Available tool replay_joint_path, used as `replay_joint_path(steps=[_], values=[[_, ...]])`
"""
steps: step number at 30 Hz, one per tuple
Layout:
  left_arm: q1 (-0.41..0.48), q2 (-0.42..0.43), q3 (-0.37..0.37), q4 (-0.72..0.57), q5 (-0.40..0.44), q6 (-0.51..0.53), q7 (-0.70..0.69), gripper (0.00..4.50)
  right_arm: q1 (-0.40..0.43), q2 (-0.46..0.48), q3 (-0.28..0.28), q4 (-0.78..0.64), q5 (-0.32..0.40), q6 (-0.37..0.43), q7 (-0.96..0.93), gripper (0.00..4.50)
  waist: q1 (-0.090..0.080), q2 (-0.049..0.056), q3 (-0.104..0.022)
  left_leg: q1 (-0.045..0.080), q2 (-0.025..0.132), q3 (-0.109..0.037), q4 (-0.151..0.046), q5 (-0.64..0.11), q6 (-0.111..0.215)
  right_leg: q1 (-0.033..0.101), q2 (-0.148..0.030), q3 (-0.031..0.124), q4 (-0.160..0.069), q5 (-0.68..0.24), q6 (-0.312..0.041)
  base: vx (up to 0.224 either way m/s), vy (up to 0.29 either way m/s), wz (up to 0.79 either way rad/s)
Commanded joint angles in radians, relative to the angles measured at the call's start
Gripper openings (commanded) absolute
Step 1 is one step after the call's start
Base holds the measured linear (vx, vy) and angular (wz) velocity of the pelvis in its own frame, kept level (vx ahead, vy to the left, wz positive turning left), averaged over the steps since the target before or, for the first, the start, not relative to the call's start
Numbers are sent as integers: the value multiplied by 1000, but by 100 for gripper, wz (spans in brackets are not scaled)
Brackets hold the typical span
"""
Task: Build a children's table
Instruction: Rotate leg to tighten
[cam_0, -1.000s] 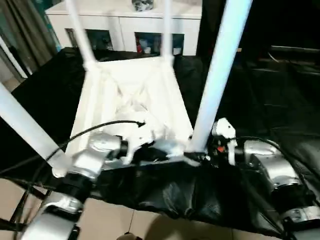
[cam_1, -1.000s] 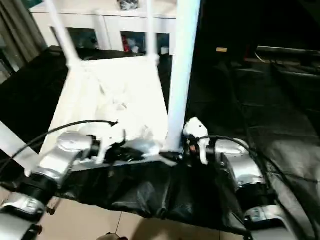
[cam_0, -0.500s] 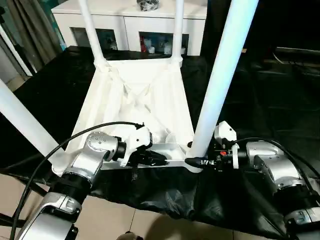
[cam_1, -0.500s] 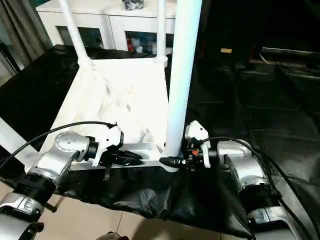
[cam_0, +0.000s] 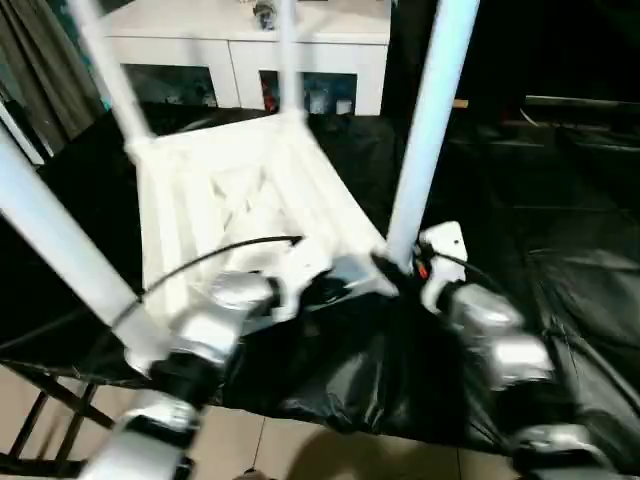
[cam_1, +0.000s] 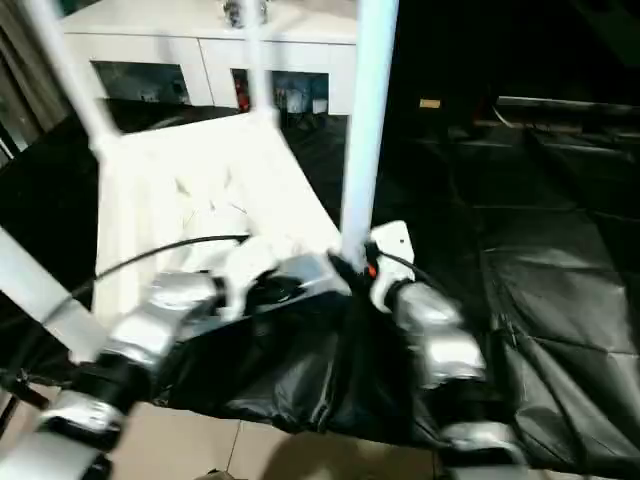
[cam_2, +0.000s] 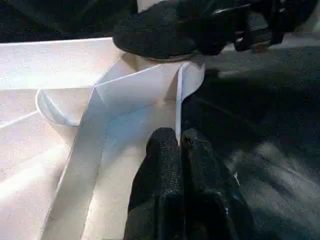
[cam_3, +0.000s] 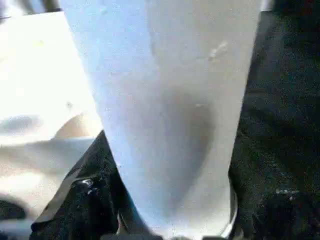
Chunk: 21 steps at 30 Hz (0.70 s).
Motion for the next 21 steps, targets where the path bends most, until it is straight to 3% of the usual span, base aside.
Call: replay_joint_path(steps=[1,2,4,6,10,14,17,19,21], values=[[-14,-85,-80,-14,-3,-18,8,0,-13,75,67,61,-47,7,-31,255,-2,-12,-52,9,45,-19,-78,-285,22,35,-69,45,-94,-342,-173,0,0,0],[-15,-90,-85,-14,1,-20,11,0,-15,79,82,59,-59,-7,-29,255,-3,-13,-52,8,45,-20,-78,-282,24,36,-69,45,-93,-333,-175,0,0,0],[-15,-89,-89,-19,6,-20,9,0,-13,77,97,51,-68,-22,-11,311,-1,-13,-54,7,45,-18,-77,-270,37,39,-68,45,-90,-298,-182,0,0,0],[-11,-72,-88,-30,8,-17,-1,0,-7,63,87,35,-46,-18,28,311,1,-12,-54,6,45,-17,-77,-260,43,39,-67,45,-88,-289,-186,0,0,0],[5,-10,-89,-58,15,-23,-57,0,-10,-19,91,37,-48,-54,101,362,1,-11,-57,3,49,-19,-76,-242,57,44,-69,44,-83,-248,-195,0,0,0],[14,38,-85,-75,5,-28,-114,0,-11,-89,100,38,-45,-83,218,362,4,-11,-65,0,49,-17,-67,-180,85,50,-69,42,-71,-135,-227,0,0,0],[20,93,-80,-87,-15,-51,-192,0,1,-168,124,12,-36,-95,387,362,7,-10,-69,-6,48,-16,-57,-109,132,52,-66,39,-56,-8,-265,0,0,0],[24,121,-78,-95,-32,-65,-239,0,11,-208,141,-10,-18,-97,485,362,9,-11,-64,-4,51,-14,-58,-127,146,51,-66,37,-58,-27,-274,0,0,0],[25,155,-76,-102,-49,-71,-291,0,23,-255,168,-39,12,-85,608,362,15,-13,-63,-2,54,-13,-59,-156,140,51,-65,35,-61,-73,-267,0,0,0]])
